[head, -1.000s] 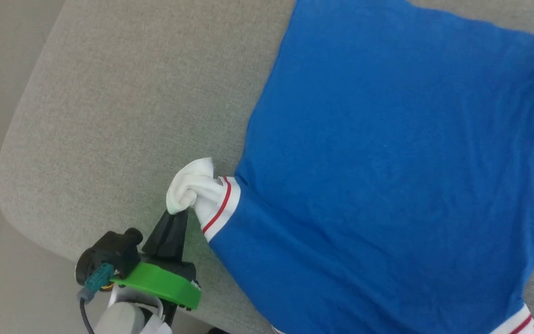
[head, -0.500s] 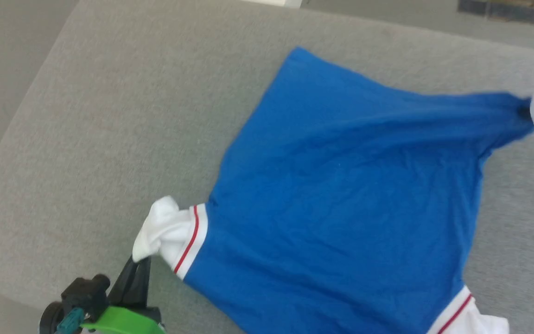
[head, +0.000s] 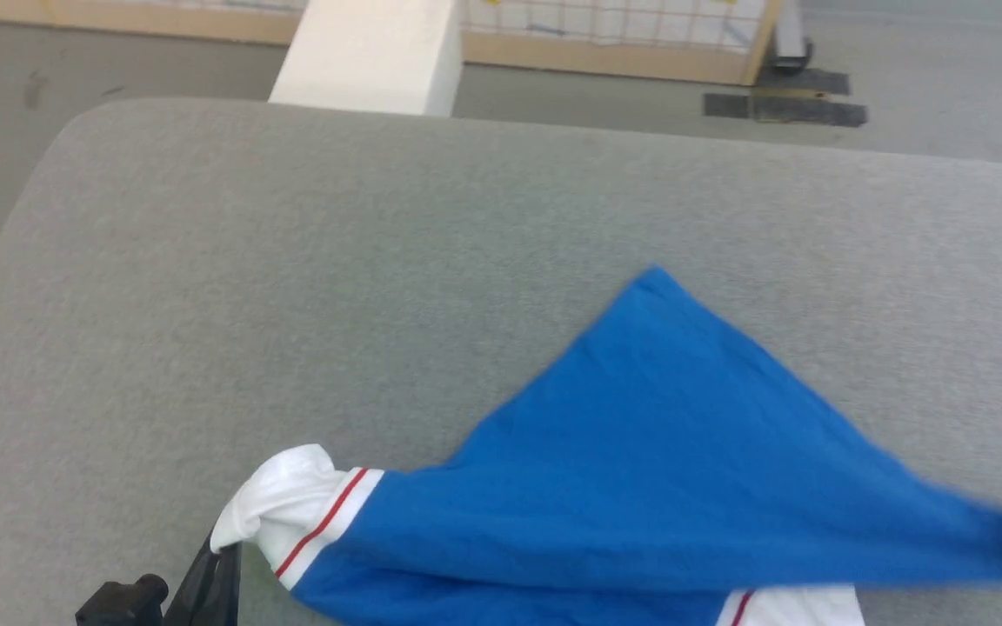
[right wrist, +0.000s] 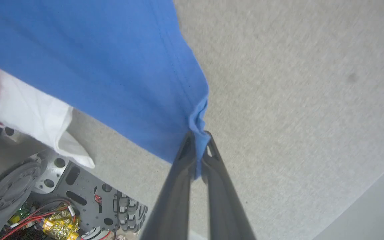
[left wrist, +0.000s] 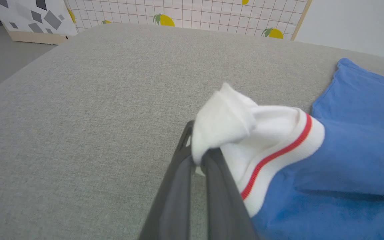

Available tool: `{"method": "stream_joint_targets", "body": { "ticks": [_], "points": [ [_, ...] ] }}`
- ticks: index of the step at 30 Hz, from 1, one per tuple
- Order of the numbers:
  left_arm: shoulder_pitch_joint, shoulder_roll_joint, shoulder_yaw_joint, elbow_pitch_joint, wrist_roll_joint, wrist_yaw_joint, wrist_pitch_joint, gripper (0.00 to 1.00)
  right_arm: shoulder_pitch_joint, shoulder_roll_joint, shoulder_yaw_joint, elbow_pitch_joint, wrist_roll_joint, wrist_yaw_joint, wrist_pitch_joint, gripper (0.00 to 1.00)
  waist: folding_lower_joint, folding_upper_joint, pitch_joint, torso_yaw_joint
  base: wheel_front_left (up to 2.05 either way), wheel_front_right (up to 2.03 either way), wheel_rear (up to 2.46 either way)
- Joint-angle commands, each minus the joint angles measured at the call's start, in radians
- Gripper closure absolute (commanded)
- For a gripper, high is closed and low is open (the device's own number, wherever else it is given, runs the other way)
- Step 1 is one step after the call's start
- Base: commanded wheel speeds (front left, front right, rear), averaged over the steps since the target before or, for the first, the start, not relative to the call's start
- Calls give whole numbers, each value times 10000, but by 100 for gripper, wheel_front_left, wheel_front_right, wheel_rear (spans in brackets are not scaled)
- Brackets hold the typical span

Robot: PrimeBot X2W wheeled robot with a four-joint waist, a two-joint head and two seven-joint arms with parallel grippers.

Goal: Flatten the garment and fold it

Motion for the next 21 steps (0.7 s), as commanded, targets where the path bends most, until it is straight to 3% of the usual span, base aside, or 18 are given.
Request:
{"method": "stream_joint_targets", "body": {
  "ticks": [1, 5, 12, 13, 14, 21],
  "points": [
    [87, 70, 48, -53, 63, 15, -38, 100, 724, -20, -22, -16, 171, -15, -173, 100, 1, -1, -311, -434, 0, 0, 0],
    [52, 87, 15, -27, 71, 8, -38, 100, 2359, 182, -165, 200, 353, -15, -624, 100, 1, -1, -233, -486, 0, 0, 0],
    [-127, 127, -164, 111, 78, -9, -38, 100, 4065, 1294, -543, 506, 26, -15, -1267, 100, 1, -1, -100, -357, 0, 0, 0],
    [-128, 134, -166, 128, 76, -10, -38, 100, 4126, 1395, -685, 520, -69, -15, -1348, 82, 1, -1, -104, -365, 0, 0, 0],
    [-125, 142, -168, 150, 75, -12, -38, 100, 4146, 1482, -916, 534, -216, -15, -1450, 0, 1, -1, -114, -375, 0, 0, 0],
    [-84, 190, -193, 228, 80, -19, -38, 100, 3674, 1456, -2815, -406, -841, -15, -1601, 0, 1, -1, -282, -384, 0, 0, 0]
  ]
}}
